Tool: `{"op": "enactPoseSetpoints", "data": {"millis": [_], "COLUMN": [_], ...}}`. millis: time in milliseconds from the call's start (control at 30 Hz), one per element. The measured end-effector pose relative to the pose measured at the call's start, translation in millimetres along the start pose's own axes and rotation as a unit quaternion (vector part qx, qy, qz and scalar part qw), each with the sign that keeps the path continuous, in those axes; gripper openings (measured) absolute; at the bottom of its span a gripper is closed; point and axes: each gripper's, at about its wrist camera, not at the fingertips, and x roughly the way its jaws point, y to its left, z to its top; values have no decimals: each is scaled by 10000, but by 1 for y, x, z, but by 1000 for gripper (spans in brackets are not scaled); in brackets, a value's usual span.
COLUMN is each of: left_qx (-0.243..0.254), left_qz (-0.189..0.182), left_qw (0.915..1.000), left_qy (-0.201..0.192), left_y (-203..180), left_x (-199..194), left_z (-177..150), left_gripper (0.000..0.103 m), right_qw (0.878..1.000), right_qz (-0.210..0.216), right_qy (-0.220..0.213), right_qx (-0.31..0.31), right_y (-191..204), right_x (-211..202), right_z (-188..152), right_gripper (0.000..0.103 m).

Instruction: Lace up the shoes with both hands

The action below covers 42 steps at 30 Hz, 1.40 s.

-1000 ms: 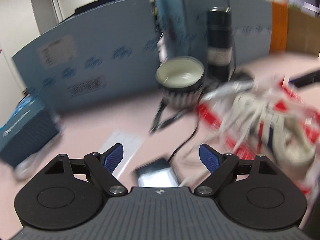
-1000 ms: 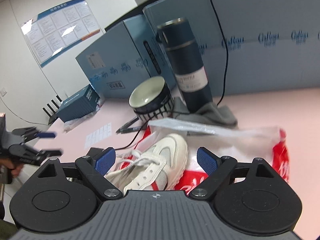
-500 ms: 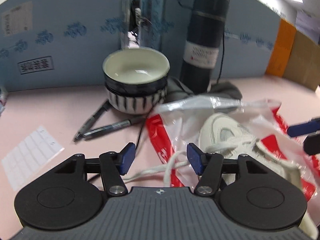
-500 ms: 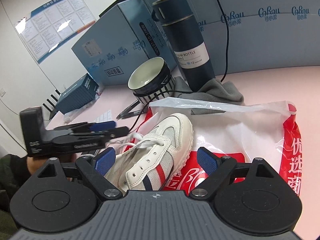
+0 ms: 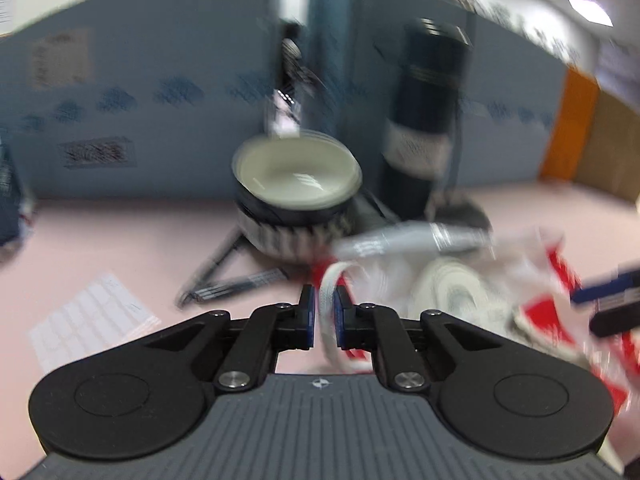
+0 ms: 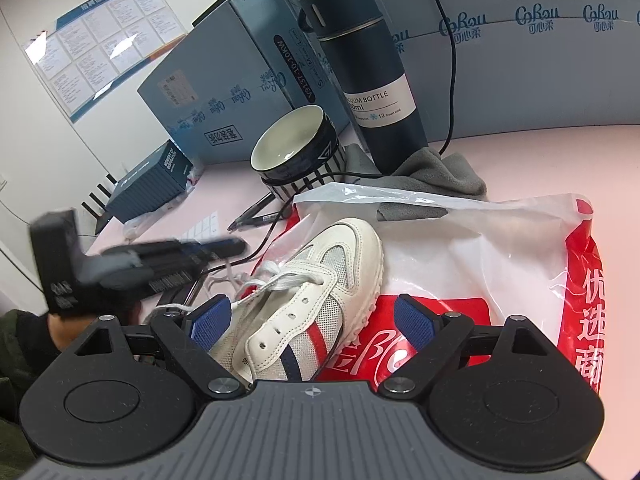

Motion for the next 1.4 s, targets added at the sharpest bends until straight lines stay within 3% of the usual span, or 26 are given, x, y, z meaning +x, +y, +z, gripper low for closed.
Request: {"op": "enactPoseSetpoints", "data": {"millis": [167,267,367,433,500,567,633,800,933,1200,1300,1367,1400], "left_qx": [-273,-582,-844,-910,-837,-652,-621,-801,-917,-830,-836,-840,-870], "left_qz": [701,1191,1526,1420,1084,777,760,894,1210,1548,1582,1535,1492], "left_qw": [9940,9839,9754,9785,9876,9943,9952,9918,9857,9803,9800,9809,9813], "left_qy": [-800,-1198,-1352,-1184,-767,-318,-23,432,728,906,872,852,848], "left_y": [41,68,88,92,83,65,48,20,17,11,9,9,10], "left_x": [-34,-54,-68,-69,-58,-41,-22,23,52,68,67,65,65], "left_z": [37,54,61,60,55,42,25,-3,-13,-21,-21,-21,-21], "left_gripper": [8,8,8,9,15,37,44,44,44,44,35,11,7], "right_qw": [10000,9999,9999,9999,9999,9998,9998,9999,9999,9998,9997,9997,9997], "right_qz": [54,90,102,104,120,137,160,147,95,91,102,114,118], "right_qy": [-16,-29,-69,-92,-103,-90,-57,-60,-74,-63,-33,-23,-26], "right_qx": [-28,-42,-16,17,54,90,95,65,113,183,200,194,191], "right_y": [2,2,2,1,0,-1,0,0,-3,-6,-6,-6,-6], "right_x": [0,-1,-3,-3,-3,-1,0,-2,-4,-1,0,1,0], "right_z": [0,0,0,-1,-1,-1,-1,-2,-2,-2,-2,-2,-2], "right_gripper": [88,88,88,88,88,88,88,88,88,88,88,88,88]}}
